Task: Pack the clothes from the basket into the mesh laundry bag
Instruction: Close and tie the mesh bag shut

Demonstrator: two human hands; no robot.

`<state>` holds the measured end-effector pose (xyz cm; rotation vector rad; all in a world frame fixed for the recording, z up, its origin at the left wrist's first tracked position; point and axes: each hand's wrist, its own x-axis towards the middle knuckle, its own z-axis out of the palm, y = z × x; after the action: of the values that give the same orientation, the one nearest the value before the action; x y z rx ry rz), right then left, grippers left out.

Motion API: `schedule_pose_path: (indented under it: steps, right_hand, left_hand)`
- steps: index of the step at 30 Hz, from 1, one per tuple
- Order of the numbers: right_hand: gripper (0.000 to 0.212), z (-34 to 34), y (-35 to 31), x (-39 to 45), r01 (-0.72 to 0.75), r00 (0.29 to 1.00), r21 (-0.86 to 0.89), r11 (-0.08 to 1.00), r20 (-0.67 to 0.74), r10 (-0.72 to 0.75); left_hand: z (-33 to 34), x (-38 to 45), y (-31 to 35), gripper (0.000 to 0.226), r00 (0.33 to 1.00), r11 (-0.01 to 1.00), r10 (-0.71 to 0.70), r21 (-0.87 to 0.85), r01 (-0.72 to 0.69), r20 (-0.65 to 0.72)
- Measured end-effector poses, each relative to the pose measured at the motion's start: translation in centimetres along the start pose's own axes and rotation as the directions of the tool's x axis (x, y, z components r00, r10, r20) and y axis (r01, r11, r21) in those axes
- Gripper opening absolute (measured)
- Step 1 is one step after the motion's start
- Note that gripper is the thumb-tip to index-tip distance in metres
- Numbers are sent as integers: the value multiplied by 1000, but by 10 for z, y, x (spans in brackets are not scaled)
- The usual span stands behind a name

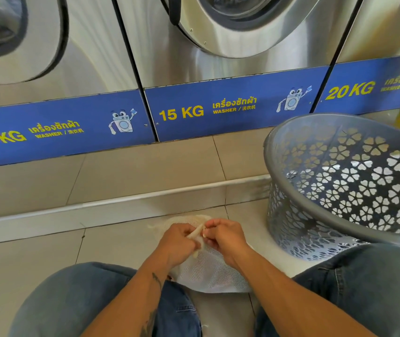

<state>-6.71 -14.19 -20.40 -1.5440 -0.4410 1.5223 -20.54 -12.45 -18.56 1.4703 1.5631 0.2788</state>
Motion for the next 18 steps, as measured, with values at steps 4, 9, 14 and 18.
schedule_pose_path:
  steps: [4,9,14,18]
  right_hand:
    - [27,-1,3,-1,170,985,-215,962,11,-171]
    - [28,-4,5,2,408,906,-571,712,160,-391]
    - [22,-11,5,5,417,900,-598,685,168,-401]
    - [19,-13,9,5,374,921,-556,742,127,-369]
  left_hand:
    - [-2,1,1,21,998,998,-51,-42,53,45]
    - [-1,0,1,34,995,995,-79,-63,82,60]
    - [-2,-1,2,17,988,991,-102,-73,110,112]
    - [-3,-1,3,12,984,992,-99,-60,109,150]
